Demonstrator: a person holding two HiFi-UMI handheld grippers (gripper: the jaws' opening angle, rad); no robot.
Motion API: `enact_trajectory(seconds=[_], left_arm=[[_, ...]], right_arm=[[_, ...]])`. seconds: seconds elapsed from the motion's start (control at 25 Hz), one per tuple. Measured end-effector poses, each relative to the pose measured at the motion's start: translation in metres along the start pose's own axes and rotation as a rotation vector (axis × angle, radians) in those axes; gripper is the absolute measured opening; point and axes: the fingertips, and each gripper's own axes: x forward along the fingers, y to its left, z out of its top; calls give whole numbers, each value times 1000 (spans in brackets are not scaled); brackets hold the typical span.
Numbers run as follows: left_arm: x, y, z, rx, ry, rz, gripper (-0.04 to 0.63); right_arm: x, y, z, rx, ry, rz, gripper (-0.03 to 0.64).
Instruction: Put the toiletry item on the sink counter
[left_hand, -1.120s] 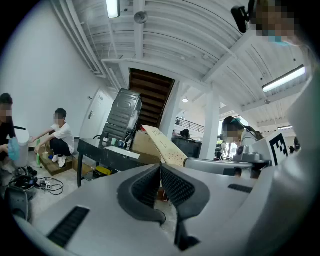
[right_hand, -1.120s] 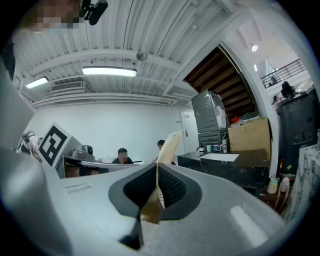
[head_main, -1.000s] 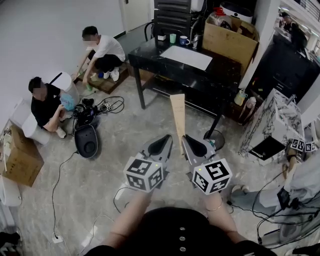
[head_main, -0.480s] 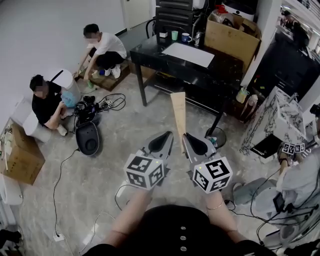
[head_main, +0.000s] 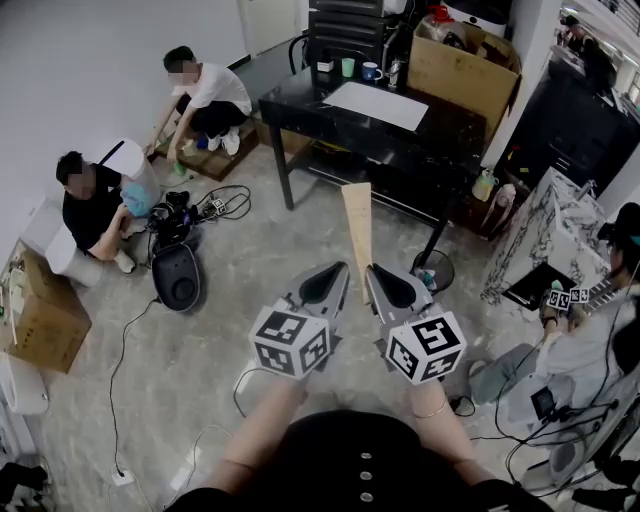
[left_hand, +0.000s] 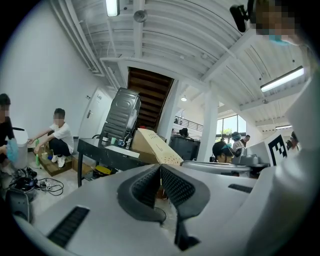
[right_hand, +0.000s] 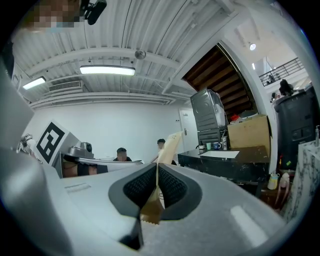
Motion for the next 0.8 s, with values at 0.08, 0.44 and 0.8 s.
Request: enact_trajectory(seconds=[0.08, 0.44, 0.8], left_arm=[[-2, 4, 2, 0, -2, -6, 14], [-6, 26, -4, -18, 12, -42, 14], [14, 40, -16, -65, 24, -64, 14]], right_arm=[[2, 3, -2, 0, 1, -4, 14], [16, 7, -10, 5, 11, -65, 14], [35, -10, -21, 6, 35, -88, 14]])
